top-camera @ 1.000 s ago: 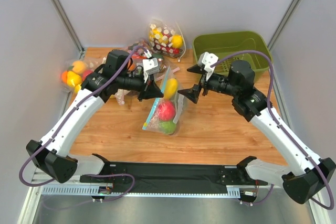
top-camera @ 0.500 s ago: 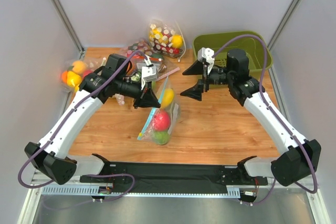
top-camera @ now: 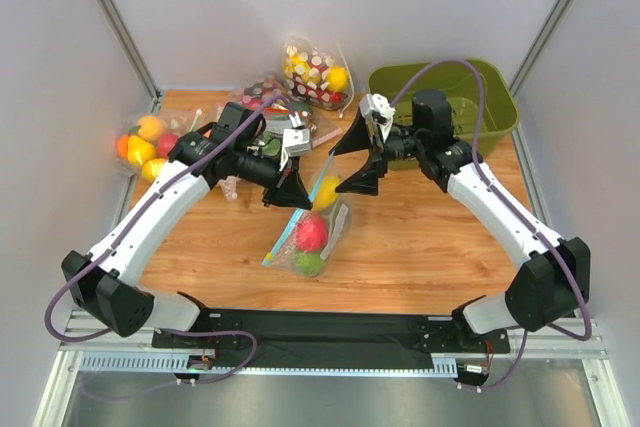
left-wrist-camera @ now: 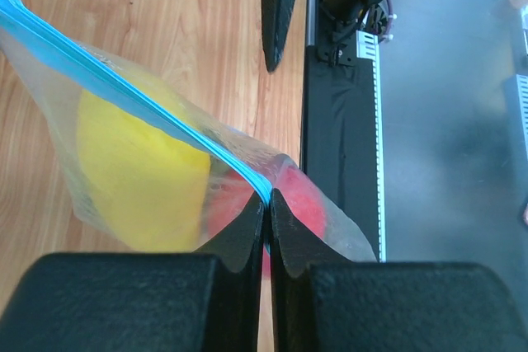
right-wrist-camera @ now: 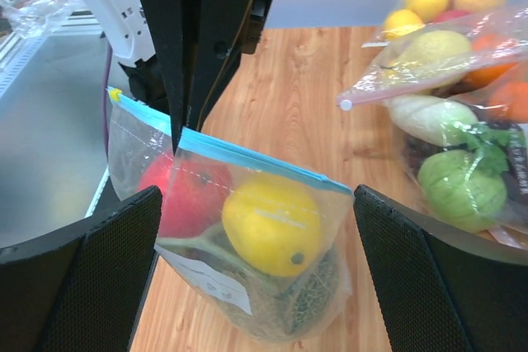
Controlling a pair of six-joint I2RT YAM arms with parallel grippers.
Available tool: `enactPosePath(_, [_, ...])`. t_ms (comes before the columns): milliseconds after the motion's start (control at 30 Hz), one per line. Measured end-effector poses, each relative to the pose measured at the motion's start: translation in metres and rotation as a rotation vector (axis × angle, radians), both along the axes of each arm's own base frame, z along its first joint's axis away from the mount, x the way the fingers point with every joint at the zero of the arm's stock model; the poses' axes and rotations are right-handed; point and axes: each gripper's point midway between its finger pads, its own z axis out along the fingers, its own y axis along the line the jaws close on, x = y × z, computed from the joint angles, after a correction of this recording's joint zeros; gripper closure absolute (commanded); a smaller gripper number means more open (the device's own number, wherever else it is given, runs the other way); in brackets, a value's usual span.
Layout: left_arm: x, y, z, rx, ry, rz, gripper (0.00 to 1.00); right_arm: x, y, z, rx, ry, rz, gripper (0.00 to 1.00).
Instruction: Open the zip-top bag and remove the fake food
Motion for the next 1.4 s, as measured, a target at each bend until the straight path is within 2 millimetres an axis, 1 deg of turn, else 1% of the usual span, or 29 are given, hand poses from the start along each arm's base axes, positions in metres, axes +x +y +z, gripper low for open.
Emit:
enactPosePath(200, [0.003, -0.003, -0.003, 0.006, 0.011, -0.008, 0.93, -0.004, 0.017, -0.011, -0.011, 0.041, 0.062, 0.01])
enactPosePath(233, [0.004, -0.003, -0.004, 0.006, 0.012, -0.009, 0.94, -0.004, 0.02, -0.012, -0.012, 0.046, 0.071, 0.08])
enactPosePath(267, [0.004, -0.003, -0.004, 0.007, 0.013, -0.009, 0.94, -0.004, 0.021, -0.012, -0.012, 0.047, 0.077, 0.17])
enactPosePath(300, [0.004, -0.003, -0.004, 0.007, 0.012, -0.009, 0.94, -0.005, 0.023, -0.013, -0.012, 0.052, 0.085, 0.33])
enactPosePath(400, [0.003, -0.003, -0.004, 0.012, 0.013, -0.01, 0.94, -0.003, 0.025, -0.014, -0.016, 0.063, 0.093, 0.42])
enactPosePath(567, [0.012, -0.005, -0.003, 0.01, -0.031, 0.012, 0.94, -0.004, 0.024, -0.022, -0.044, 0.09, 0.093, 0.49])
enactPosePath(667, [0.019, -0.007, 0.0, 0.002, -0.067, 0.028, 0.94, -0.007, 0.021, -0.029, -0.066, 0.117, 0.095, 0.56])
enactPosePath(767, [0.025, -0.007, 0.002, 0.002, -0.096, 0.051, 0.92, -0.01, 0.02, -0.036, -0.085, 0.138, 0.098, 0.82])
enactPosePath(800, [0.027, -0.007, 0.001, 0.009, -0.096, 0.061, 0.91, -0.01, 0.019, -0.037, -0.091, 0.147, 0.096, 0.97])
enactPosePath(833, [0.029, -0.006, -0.001, 0.014, -0.1, 0.072, 0.88, -0.01, 0.018, -0.039, -0.096, 0.152, 0.095, 1.0])
enactPosePath(867, [0.032, -0.006, -0.003, 0.017, -0.107, 0.085, 0.82, -0.01, 0.017, -0.042, -0.105, 0.166, 0.091, 1.0])
enactPosePath(933, [0.041, -0.006, -0.007, 0.022, -0.135, 0.123, 0.78, -0.01, 0.017, -0.046, -0.122, 0.182, 0.078, 1.0])
enactPosePath(967, [0.044, -0.006, -0.009, 0.021, -0.149, 0.14, 0.71, -0.009, 0.017, -0.048, -0.129, 0.184, 0.068, 1.0])
enactPosePath(1033, [0.053, -0.002, -0.017, 0.027, -0.193, 0.198, 0.63, -0.005, 0.018, -0.054, -0.142, 0.188, 0.04, 1.0])
enactPosePath(1067, [0.056, 0.001, -0.021, 0.028, -0.214, 0.23, 0.57, -0.002, 0.018, -0.057, -0.144, 0.187, 0.024, 1.0])
enactPosePath(1100, [0.06, 0.004, -0.024, 0.024, -0.24, 0.264, 0.56, -0.001, 0.018, -0.061, -0.146, 0.193, 0.014, 1.0])
enactPosePath(1133, [0.062, 0.009, -0.027, 0.021, -0.256, 0.302, 0.53, 0.0, 0.018, -0.067, -0.15, 0.202, -0.004, 1.0])
enactPosePath(1200, [0.069, 0.02, -0.028, 0.005, -0.287, 0.373, 0.52, 0.004, 0.016, -0.073, -0.148, 0.215, -0.034, 1.0])
enactPosePath(1333, [0.087, 0.039, -0.02, -0.055, -0.339, 0.507, 0.5, 0.014, 0.009, -0.074, -0.128, 0.226, -0.095, 1.0])
enactPosePath(1400, [0.093, 0.047, -0.02, -0.081, -0.352, 0.56, 0.5, 0.022, 0.005, -0.072, -0.115, 0.224, -0.129, 1.0])
